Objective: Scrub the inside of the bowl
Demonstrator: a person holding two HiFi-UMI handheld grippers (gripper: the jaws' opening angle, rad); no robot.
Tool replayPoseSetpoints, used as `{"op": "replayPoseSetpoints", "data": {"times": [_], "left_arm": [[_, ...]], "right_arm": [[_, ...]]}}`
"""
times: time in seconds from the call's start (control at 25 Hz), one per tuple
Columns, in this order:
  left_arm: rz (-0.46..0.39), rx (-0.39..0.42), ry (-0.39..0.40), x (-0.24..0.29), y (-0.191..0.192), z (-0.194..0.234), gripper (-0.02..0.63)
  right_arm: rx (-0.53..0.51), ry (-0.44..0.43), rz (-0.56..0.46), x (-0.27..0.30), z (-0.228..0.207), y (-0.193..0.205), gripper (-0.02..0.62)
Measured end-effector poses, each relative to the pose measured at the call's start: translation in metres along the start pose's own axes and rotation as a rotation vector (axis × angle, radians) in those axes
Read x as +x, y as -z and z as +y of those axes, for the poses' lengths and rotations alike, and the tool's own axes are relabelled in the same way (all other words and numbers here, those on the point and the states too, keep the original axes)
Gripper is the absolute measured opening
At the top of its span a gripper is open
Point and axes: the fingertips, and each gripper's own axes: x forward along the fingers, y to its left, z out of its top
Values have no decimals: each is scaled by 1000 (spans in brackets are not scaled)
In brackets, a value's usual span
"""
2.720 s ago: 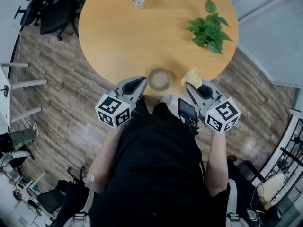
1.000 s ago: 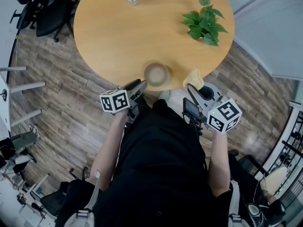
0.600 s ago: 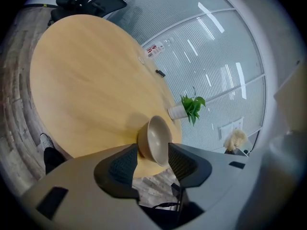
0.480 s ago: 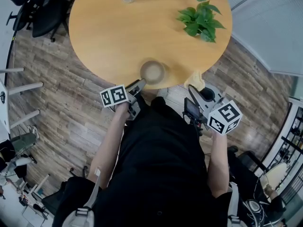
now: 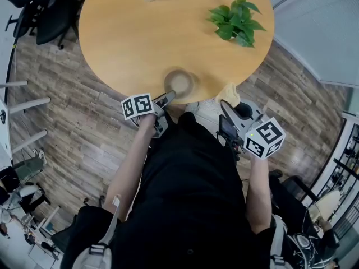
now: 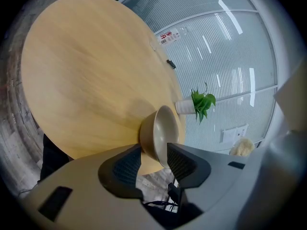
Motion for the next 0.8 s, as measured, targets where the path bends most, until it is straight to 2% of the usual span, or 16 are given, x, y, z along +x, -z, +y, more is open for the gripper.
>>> {"op": "replayPoseSetpoints", "data": {"times": [0.16,0.8], "left_arm": [[-1,5,-25,1,-3,5,115],[10,17,-32,-3,2,2,31]], "right_arm": [[8,2,-2,1,-2,1,41],[-25,-24,6,5,8,2,41]]}}
